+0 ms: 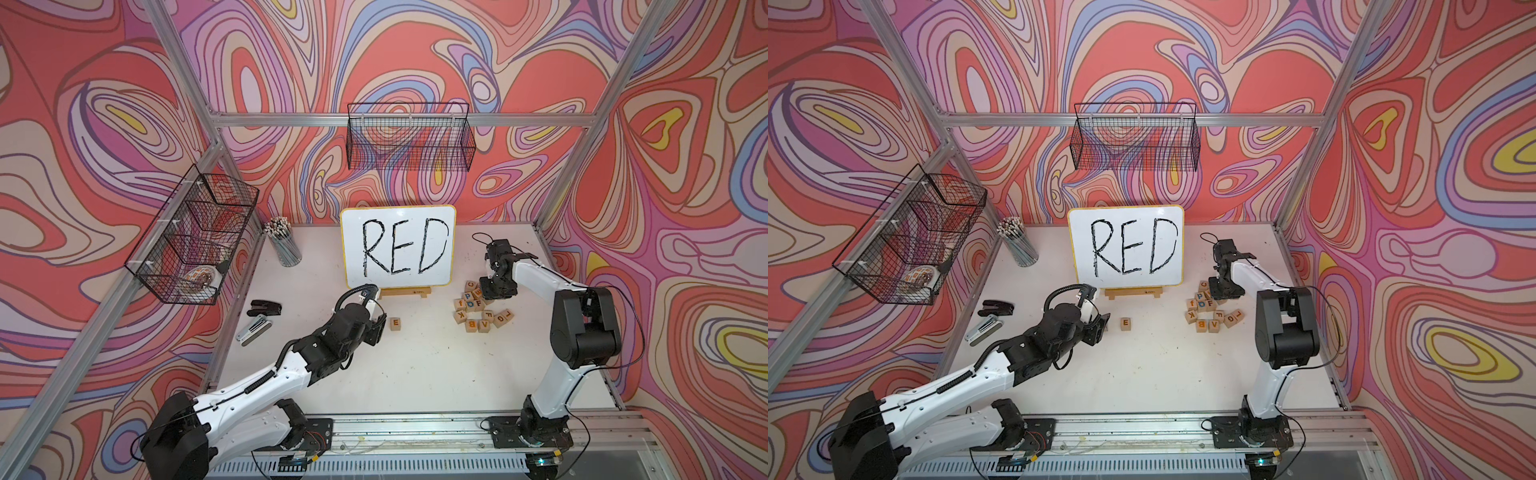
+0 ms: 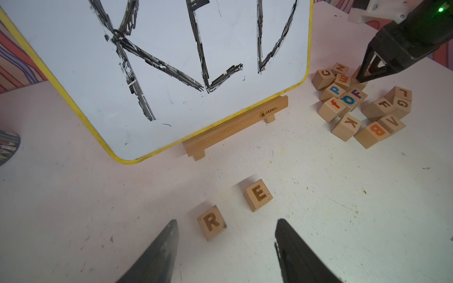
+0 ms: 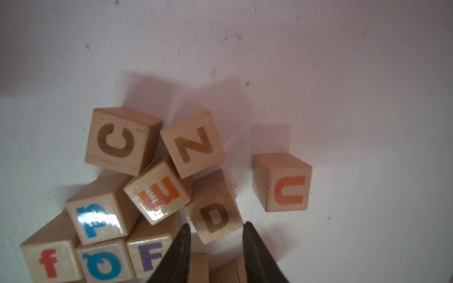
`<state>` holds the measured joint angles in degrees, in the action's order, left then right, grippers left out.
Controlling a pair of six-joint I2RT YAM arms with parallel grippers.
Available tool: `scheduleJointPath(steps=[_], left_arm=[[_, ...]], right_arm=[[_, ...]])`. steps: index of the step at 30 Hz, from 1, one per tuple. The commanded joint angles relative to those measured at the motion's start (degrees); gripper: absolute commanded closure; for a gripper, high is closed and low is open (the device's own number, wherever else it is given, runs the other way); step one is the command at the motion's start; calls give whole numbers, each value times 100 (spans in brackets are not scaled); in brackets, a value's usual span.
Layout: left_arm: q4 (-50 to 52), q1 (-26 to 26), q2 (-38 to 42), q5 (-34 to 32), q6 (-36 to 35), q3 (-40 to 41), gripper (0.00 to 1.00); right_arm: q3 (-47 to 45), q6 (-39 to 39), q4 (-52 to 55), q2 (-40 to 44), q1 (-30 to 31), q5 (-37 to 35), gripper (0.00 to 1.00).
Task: Assemble the uppercase word "red" with letter blocks
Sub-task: Pick up the letter block from the center of the board.
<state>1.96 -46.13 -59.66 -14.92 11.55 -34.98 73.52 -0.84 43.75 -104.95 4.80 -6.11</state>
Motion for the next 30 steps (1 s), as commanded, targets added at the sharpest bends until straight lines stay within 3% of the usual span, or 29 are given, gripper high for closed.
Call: scheduleJointPath(steps=[1, 17, 30], left_arm=[[190, -10, 94, -104, -65, 76, 34], [230, -10, 139, -186, -85, 76, 34], [203, -9, 78, -177, -100, 40, 34]], right_arm=[[189, 244, -64, -87, -40, 108, 61], [283, 322, -74, -434, -66, -127, 60], [107, 200, -125, -274, -76, 80, 60]])
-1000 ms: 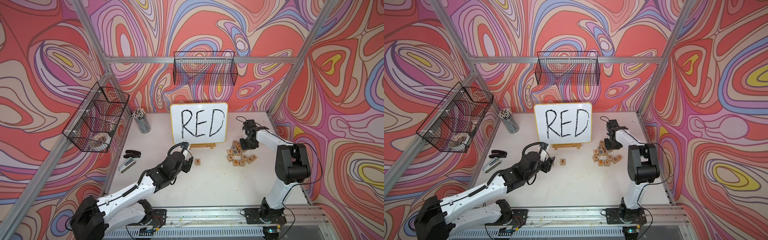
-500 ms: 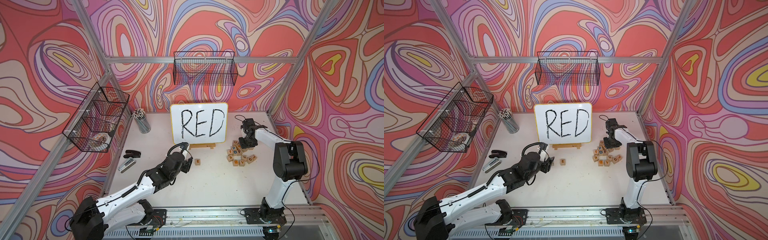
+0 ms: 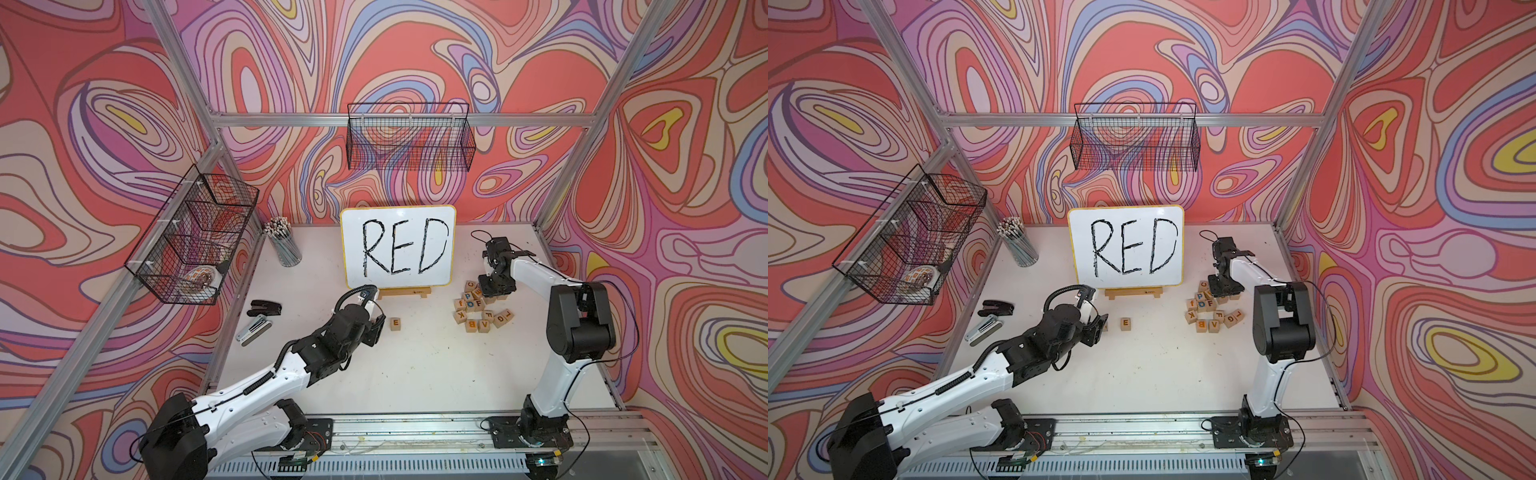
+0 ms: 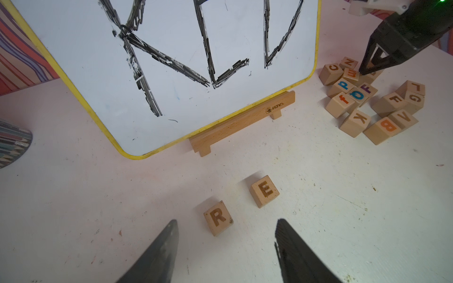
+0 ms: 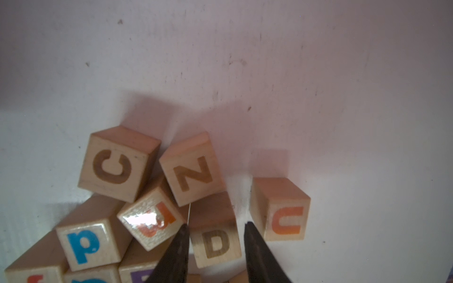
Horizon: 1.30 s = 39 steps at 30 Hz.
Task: Assemble the uppercase word "red" with letter blocks
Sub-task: Pick up the letter block from the center of the board.
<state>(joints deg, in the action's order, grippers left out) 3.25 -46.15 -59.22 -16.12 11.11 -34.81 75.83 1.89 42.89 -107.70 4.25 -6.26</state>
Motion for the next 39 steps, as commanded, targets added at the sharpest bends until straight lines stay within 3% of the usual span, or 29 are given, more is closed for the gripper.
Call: scheduleJointPath(steps=[1, 26, 39], left_arm=[[78, 5, 47, -61, -64, 23, 34], [104, 16, 56, -75, -83, 14, 34], [96, 26, 55, -95, -65, 47, 34]], right_arm=[[-148, -107, -68, -4, -24, 103, 60], [-370, -398, -387, -75, -185, 365, 58], [-321, -494, -398, -246, -208, 442, 65]])
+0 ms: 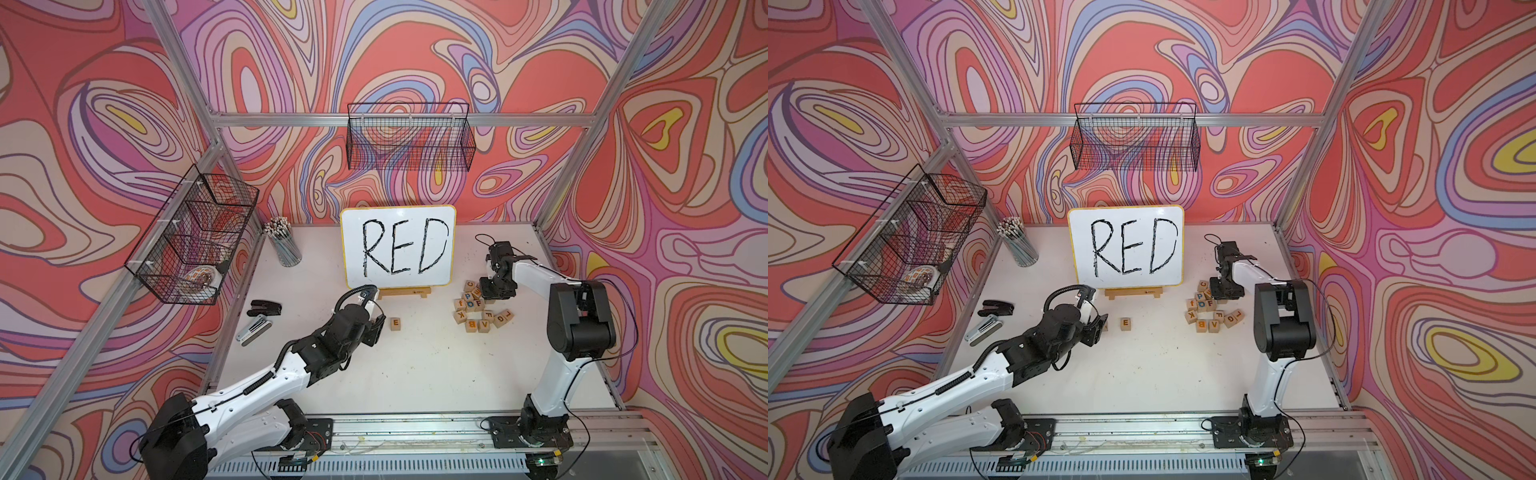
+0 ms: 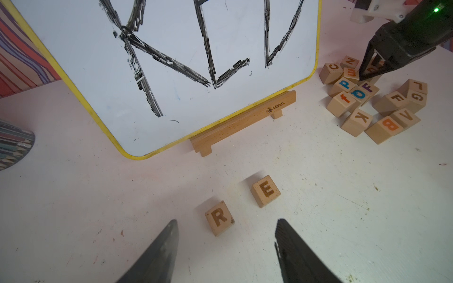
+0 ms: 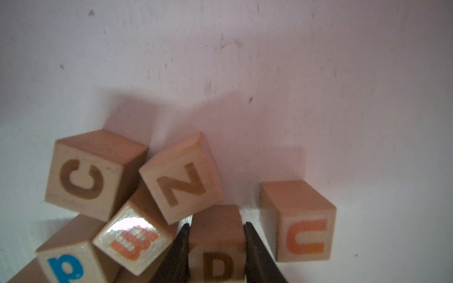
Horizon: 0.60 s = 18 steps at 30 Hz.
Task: Assemble the uppercase word "red" with letter blocks
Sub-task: Pick up the letter block from the center of the board.
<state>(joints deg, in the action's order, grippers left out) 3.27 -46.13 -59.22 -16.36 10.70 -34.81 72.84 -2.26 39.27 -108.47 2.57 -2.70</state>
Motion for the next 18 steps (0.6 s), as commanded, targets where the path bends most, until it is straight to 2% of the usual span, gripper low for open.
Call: scheduleJointPath(steps=[1, 6, 13, 18], left_arm=[[95, 18, 39, -61, -24, 34, 35], [100, 27, 73, -68, -24, 55, 35], [101, 26, 56, -88, -6, 70, 35], [70, 25, 13, -60, -6, 32, 35]], right_arm=[[0, -76, -33, -192, -47, 77, 65], [8, -94, -41, -254, -58, 85, 68], [65, -151, 42, -185, -59, 151, 81], [153, -213, 277, -32, -55, 44, 82]])
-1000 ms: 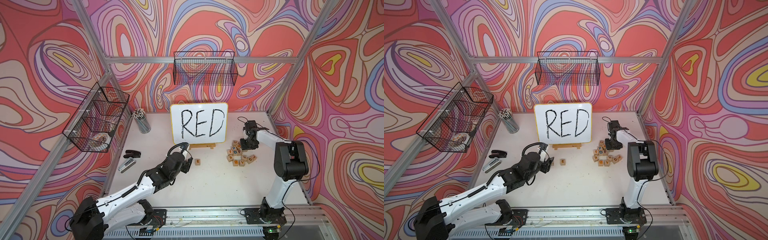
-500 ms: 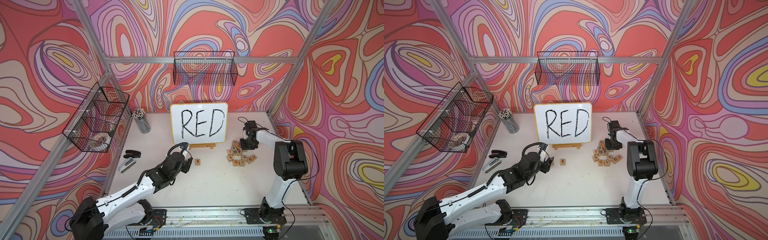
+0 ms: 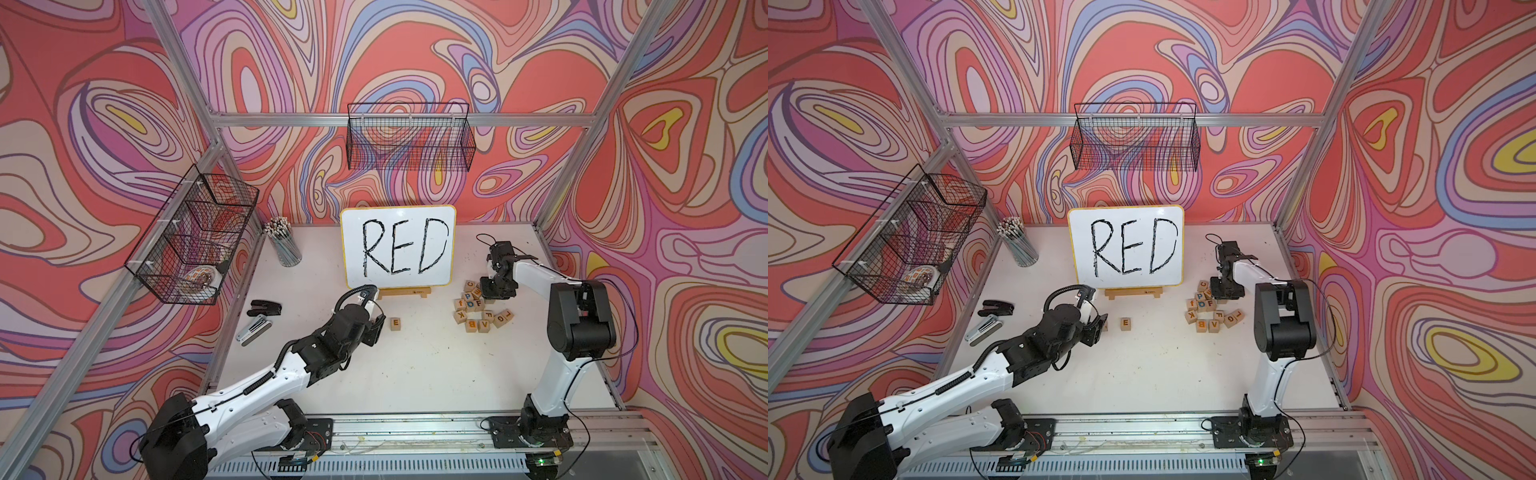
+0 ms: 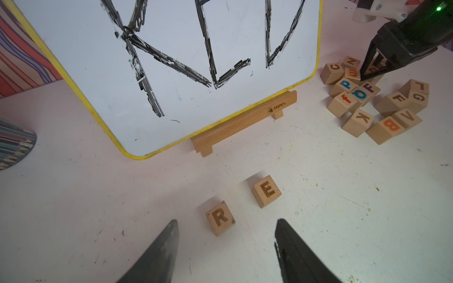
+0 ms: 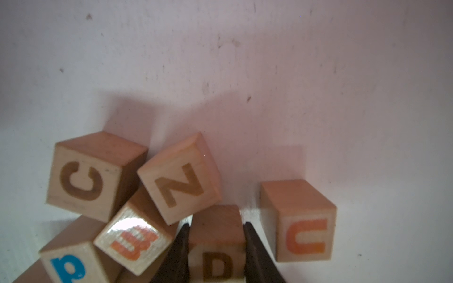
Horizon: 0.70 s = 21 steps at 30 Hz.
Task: Assemble the uppercase word "red" with letter blocks
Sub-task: Pick up the letter block from the center of the board.
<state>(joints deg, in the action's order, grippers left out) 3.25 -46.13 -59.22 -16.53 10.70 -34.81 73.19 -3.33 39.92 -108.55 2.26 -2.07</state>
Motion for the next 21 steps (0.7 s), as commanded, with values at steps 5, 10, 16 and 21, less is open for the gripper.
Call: scheduleJointPath(steps=[5, 10, 16, 21], left_arm=[[40, 37, -28, -8, -15, 11, 35], [2, 56, -81, 40, -11, 18, 35], [-78, 71, -176, 116, -6, 13, 35], [-109, 82, -199, 133, -2, 13, 35]], right_arm=[[120, -183, 395, 375, -25, -91, 82], [144, -237, 690, 898, -26, -106, 83], [113, -321, 1000, 1444, 59, -40, 83], [169, -504, 1353, 1786, 509, -219, 83]])
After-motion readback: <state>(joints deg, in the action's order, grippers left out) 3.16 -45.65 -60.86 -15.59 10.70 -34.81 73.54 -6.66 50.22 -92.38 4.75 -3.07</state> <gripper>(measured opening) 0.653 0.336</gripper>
